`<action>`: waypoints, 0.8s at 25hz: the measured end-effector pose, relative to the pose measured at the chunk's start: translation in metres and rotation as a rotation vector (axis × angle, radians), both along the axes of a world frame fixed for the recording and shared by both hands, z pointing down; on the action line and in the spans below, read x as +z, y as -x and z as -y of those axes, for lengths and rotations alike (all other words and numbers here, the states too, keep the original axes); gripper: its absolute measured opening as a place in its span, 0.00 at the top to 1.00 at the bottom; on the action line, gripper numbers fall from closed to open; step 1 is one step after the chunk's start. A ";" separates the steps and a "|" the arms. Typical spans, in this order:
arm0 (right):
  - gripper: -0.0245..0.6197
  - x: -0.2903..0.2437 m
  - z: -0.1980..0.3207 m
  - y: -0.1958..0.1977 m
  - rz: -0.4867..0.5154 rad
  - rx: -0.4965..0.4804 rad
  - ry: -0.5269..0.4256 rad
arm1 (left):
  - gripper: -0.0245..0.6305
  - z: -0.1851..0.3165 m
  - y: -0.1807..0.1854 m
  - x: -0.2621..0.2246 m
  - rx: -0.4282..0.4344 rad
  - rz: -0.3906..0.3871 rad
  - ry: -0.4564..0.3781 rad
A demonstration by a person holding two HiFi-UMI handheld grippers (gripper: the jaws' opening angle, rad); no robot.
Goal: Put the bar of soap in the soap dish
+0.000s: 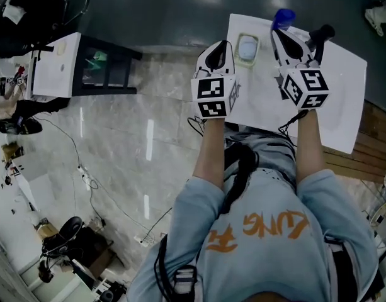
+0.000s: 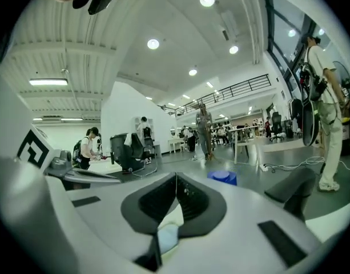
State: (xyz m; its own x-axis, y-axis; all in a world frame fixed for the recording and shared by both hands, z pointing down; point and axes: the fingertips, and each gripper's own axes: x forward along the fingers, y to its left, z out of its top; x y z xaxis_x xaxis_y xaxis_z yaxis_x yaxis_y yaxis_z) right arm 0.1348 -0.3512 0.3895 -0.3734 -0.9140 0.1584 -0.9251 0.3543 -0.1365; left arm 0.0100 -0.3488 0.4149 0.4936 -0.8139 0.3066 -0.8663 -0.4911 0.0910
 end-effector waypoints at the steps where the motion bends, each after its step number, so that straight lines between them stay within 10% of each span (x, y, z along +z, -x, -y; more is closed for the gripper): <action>1: 0.91 -0.008 -0.003 -0.003 0.005 0.010 -0.014 | 0.93 -0.002 -0.001 -0.009 0.000 0.000 -0.020; 20: 0.92 -0.063 -0.009 -0.018 -0.026 0.095 -0.094 | 0.93 -0.007 0.012 -0.079 -0.017 0.022 -0.164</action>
